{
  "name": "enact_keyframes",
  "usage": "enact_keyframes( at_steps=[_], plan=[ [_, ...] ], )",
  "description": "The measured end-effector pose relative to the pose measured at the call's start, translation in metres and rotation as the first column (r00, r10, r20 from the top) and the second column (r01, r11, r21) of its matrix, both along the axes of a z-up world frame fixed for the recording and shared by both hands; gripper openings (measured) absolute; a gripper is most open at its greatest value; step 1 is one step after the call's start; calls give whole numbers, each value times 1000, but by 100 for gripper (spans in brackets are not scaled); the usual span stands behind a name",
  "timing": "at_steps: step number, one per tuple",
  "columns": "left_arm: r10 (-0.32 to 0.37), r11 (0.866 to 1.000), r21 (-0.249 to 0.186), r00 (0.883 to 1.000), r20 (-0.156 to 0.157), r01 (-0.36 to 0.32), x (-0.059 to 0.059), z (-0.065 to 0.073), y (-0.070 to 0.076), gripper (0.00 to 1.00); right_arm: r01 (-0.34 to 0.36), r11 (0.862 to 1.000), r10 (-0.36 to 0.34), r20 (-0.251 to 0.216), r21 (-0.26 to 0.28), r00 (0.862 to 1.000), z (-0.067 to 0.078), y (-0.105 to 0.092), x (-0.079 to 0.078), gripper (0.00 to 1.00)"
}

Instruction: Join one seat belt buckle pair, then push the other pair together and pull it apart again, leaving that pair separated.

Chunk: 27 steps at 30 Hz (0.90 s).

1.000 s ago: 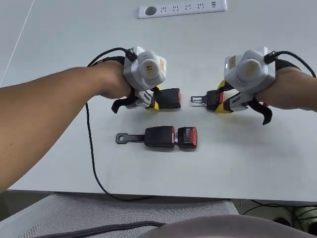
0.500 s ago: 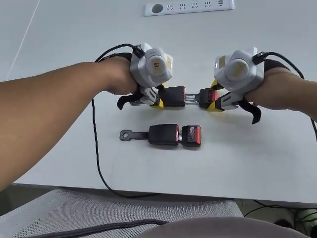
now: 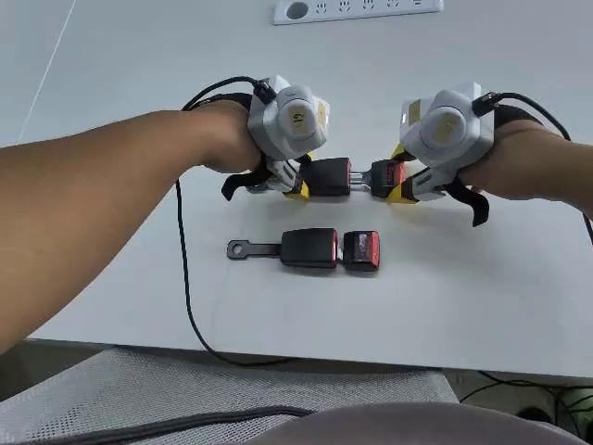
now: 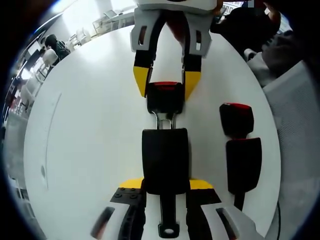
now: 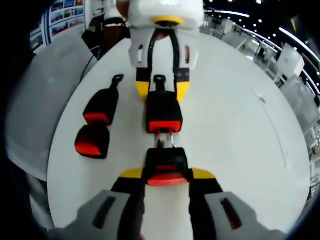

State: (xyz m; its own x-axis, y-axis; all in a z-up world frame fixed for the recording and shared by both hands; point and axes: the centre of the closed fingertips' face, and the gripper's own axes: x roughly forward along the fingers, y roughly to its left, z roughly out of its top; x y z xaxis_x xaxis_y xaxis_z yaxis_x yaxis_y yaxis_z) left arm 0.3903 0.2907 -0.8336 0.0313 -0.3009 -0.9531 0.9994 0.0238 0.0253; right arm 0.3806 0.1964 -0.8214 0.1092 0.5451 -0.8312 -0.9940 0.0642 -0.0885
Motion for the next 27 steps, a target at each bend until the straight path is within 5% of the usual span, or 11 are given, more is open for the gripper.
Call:
enact_keyframes(
  at_steps=[27],
  plan=[
    [-27,999,17,1000,-7,27,-1,1,1,30,4,1000,-4,-32,-9,999,1,22,2,29]
  ],
)
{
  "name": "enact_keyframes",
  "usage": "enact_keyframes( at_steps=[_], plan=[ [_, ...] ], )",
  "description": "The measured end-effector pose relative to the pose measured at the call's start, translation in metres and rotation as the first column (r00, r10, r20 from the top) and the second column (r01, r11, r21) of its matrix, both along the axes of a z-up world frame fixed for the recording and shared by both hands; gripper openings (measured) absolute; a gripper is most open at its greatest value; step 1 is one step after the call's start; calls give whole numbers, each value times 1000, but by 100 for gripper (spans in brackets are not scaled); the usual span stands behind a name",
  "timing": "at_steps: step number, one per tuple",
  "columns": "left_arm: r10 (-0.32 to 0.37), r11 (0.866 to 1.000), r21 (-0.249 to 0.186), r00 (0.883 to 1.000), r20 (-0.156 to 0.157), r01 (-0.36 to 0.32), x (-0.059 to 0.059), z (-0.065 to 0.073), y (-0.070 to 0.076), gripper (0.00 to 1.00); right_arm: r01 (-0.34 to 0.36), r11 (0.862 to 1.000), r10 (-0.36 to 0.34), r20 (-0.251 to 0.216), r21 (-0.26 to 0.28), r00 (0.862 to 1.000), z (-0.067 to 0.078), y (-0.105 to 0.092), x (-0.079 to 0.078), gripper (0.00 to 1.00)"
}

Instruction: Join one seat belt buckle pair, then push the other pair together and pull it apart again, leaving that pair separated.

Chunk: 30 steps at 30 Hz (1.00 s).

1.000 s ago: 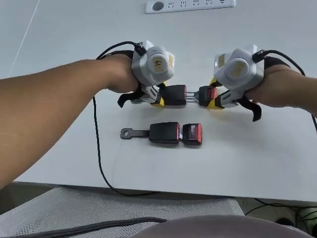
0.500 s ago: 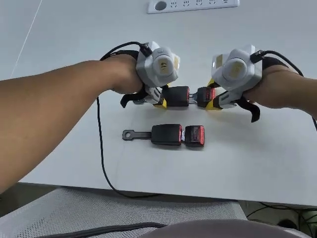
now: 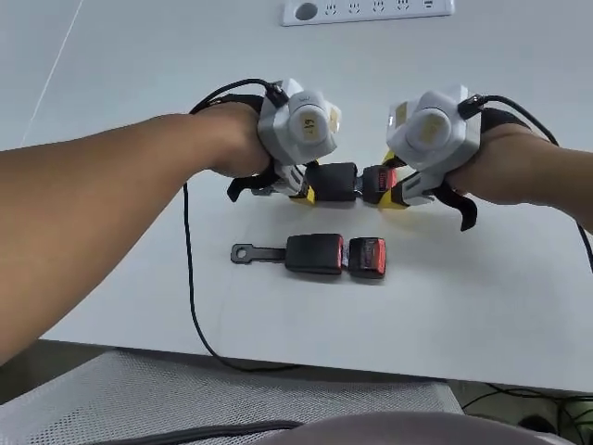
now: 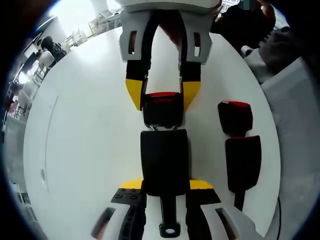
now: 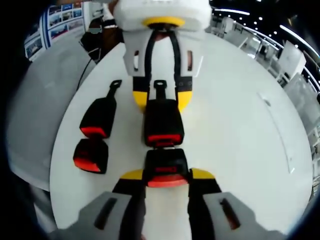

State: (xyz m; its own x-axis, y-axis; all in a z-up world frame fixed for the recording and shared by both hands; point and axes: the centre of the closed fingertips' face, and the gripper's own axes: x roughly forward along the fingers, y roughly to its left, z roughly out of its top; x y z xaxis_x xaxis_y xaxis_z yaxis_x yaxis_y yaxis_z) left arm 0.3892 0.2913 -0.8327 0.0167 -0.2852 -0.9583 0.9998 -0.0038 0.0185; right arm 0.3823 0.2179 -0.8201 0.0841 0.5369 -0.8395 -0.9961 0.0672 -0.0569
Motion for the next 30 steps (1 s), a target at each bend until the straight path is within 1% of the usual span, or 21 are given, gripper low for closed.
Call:
enact_keyframes(
  at_steps=[9,14,18,21,24,25,26,27,28,30],
  plan=[
    [4,1000,12,1000,0,-4,0,0,0,30,8,1000,-8,-1,4,1000,2,1,0,29],
    [21,1000,3,1000,0,-21,0,-1,1,30,8,1000,-8,8,15,1000,2,0,-1,29],
    [32,999,-5,999,2,-32,0,-1,1,30,12,1000,-12,1,22,1000,2,-2,-1,30],
    [35,999,4,999,2,-35,0,-1,0,30,8,1000,-8,4,17,1000,2,-7,-1,30],
    [37,999,6,999,-3,-36,-1,0,0,31,6,1000,-6,2,4,1000,1,-18,-1,30],
    [42,999,2,999,-5,-42,-2,0,0,31,2,1000,-2,3,9,1000,1,-19,-1,30],
    [40,999,1,999,-5,-40,-2,0,0,31,7,1000,-7,-10,24,1000,2,-19,-2,30],
    [35,999,-3,999,-5,-35,-2,0,-1,31,6,1000,-5,-10,25,1000,1,-20,-2,30],
    [36,999,-4,999,-5,-36,-1,-1,0,31,-3,1000,3,-1,22,1000,1,-20,-2,30],
    [31,1000,2,1000,-4,-31,-1,-1,-1,31,-6,1000,6,3,17,1000,0,-21,-3,31]
  ],
)
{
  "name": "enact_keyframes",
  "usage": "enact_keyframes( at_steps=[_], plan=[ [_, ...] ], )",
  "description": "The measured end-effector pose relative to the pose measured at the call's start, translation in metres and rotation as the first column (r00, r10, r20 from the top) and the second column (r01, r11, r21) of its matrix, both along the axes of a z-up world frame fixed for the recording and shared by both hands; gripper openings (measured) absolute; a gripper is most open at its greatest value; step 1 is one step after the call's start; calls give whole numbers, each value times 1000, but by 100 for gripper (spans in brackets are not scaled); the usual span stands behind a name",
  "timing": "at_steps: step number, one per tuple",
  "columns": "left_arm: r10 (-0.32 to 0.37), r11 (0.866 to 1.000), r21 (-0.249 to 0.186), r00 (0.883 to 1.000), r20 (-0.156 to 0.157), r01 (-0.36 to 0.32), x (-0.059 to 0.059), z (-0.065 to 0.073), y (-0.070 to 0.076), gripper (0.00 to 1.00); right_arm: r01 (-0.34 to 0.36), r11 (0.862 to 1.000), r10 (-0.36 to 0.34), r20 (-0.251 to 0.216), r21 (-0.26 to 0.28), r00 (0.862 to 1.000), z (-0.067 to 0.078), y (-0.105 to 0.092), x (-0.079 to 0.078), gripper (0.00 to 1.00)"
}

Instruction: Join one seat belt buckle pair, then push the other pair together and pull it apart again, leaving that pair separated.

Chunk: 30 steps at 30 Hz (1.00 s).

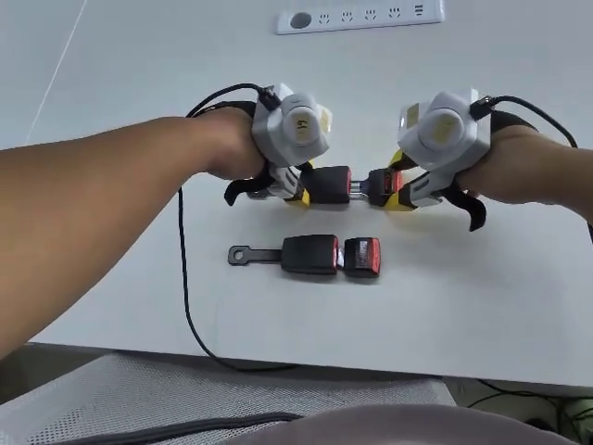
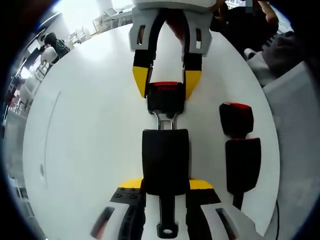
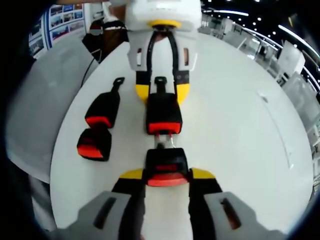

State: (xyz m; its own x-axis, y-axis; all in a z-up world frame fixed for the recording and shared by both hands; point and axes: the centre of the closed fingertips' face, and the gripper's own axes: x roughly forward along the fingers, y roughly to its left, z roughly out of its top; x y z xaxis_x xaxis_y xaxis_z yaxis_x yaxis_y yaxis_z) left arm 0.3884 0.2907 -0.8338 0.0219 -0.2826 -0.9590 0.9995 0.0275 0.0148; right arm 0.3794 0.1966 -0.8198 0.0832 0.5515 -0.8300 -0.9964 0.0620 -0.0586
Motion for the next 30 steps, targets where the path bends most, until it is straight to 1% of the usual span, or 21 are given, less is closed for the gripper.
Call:
enact_keyframes(
  at_steps=[2,4,6,9,15,17,19,22,25,26,28,30],
  plan=[
    [-5,1000,5,1000,2,5,-1,1,-1,31,-2,1000,2,3,-7,1000,0,-6,-1,31],
    [-7,1000,7,1000,3,7,-1,1,1,31,14,1000,-14,2,-18,1000,-1,-16,-1,31],
    [-6,1000,10,1000,4,6,0,1,2,31,27,999,-27,1,-18,1000,-1,-26,-3,31],
    [4,1000,8,1000,6,-4,-1,2,1,31,45,999,-45,2,-29,999,-1,-43,-6,31],
    [4,1000,-5,1000,6,-4,-2,3,-1,31,86,995,-86,10,-55,996,-1,-77,-7,32],
    [6,1000,-2,1000,6,-6,-2,3,-1,32,103,993,-103,2,-57,995,-1,-89,-8,32],
    [2,1000,2,1000,7,-2,-3,4,-2,32,107,992,-107,4,-62,994,-1,-100,-9,32],
    [-1,1000,3,1000,3,1,-2,4,0,32,119,990,-118,9,-79,993,-1,-114,-8,33],
    [-4,1000,3,1000,5,4,-4,4,0,32,120,988,-120,5,-94,993,-2,-125,-10,33],
    [-6,1000,3,1000,7,6,-5,5,-1,32,119,988,-119,9,-97,993,-2,-127,-10,33],
    [0,1000,3,1000,9,0,-4,4,0,32,113,987,-112,19,-111,994,-2,-133,-10,33],
    [5,1000,4,1000,12,-5,-4,5,-1,32,111,987,-111,10,-117,994,-2,-137,-10,34]
  ],
)
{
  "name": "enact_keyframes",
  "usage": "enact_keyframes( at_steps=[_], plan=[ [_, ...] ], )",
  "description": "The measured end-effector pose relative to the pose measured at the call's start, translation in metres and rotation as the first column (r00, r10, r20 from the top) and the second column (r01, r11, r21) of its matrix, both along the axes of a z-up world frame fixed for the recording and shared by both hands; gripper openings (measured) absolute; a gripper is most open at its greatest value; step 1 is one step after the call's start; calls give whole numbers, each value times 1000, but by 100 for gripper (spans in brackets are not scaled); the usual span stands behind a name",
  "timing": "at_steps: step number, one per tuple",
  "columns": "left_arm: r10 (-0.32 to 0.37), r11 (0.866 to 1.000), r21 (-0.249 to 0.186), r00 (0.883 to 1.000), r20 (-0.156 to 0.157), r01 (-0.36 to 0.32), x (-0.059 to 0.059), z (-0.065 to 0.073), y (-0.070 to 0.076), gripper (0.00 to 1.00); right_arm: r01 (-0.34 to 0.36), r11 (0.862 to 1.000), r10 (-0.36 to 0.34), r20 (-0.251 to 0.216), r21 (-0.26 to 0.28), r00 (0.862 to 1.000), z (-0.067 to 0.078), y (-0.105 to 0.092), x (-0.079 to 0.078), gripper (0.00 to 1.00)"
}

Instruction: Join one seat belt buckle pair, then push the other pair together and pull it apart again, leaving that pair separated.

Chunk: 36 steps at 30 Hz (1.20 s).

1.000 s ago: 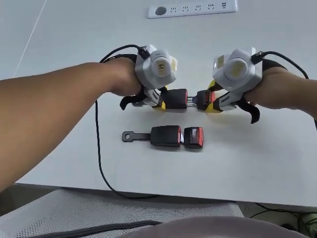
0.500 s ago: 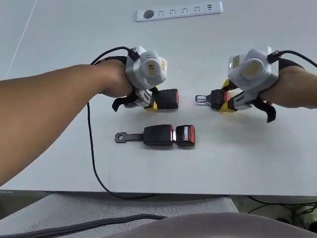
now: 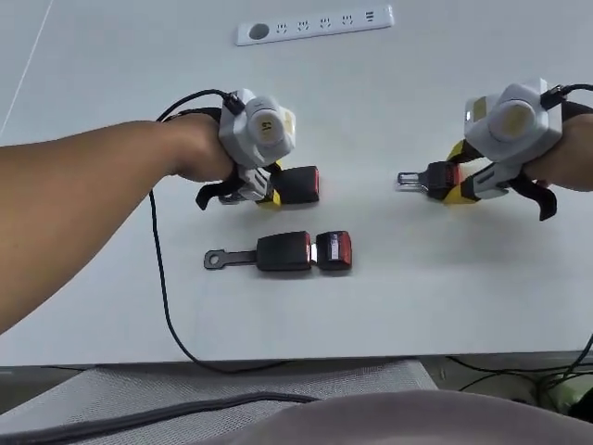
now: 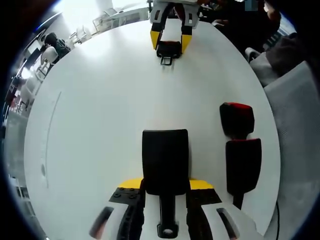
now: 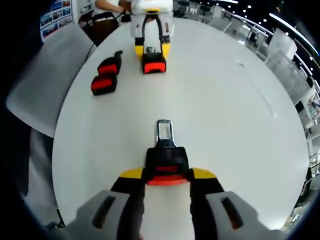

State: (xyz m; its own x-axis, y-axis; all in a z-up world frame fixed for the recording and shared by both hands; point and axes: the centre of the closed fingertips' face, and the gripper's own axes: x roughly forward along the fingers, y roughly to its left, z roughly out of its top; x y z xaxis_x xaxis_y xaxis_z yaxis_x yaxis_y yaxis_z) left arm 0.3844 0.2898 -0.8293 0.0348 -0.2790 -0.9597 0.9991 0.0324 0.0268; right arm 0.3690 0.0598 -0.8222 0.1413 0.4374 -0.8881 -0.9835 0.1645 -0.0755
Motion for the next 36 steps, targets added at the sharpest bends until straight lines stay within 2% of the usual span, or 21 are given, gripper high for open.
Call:
enact_keyframes(
  at_steps=[5,6,8,10,14,18,19,21,24,26,29,32,35,36],
  plan=[
    [7,1000,7,1000,12,-7,0,1,-1,32,1,1000,-1,8,-13,1000,0,-4,1,34],
    [0,1000,7,1000,24,0,1,1,-1,33,14,1000,-14,3,-15,1000,0,-5,1,35],
    [5,1000,3,1000,28,-5,-1,2,-2,33,44,999,-44,-2,-13,999,0,-7,1,39],
    [17,1000,-2,999,27,-17,-3,4,-2,33,45,999,-45,8,-15,999,0,-10,2,43],
    [37,999,2,998,45,-38,-1,9,9,35,75,997,-74,23,-4,997,7,-12,0,47],
    [98,995,-34,991,90,-95,9,16,23,37,103,994,-105,48,33,993,18,-11,-3,50],
    [104,994,-43,990,91,-100,8,18,25,37,116,992,-119,53,50,991,21,-10,-6,51],
    [117,992,-58,988,98,-111,4,23,29,38,132,988,-137,59,73,989,26,-9,-11,52],
    [131,989,-89,985,114,-122,-9,34,32,40,151,983,-159,70,106,985,33,-8,-20,52],
    [152,984,-111,981,121,-138,-17,41,34,42,182,972,-195,75,146,978,40,-6,-26,55],
    [200,972,-152,970,138,-178,-34,55,42,45,204,963,-220,82,175,972,48,-7,-37,58],
    [235,963,-171,962,141,-210,-48,61,52,49,224,953,-248,97,206,964,58,-7,-45,62],
    [296,943,-197,945,137,-267,-64,69,67,58,249,939,-278,93,238,956,67,-8,-53,67],
    [342,926,-214,929,139,-309,-67,73,74,61,259,935,-287,87,244,954,68,-8,-55,68]
  ],
)
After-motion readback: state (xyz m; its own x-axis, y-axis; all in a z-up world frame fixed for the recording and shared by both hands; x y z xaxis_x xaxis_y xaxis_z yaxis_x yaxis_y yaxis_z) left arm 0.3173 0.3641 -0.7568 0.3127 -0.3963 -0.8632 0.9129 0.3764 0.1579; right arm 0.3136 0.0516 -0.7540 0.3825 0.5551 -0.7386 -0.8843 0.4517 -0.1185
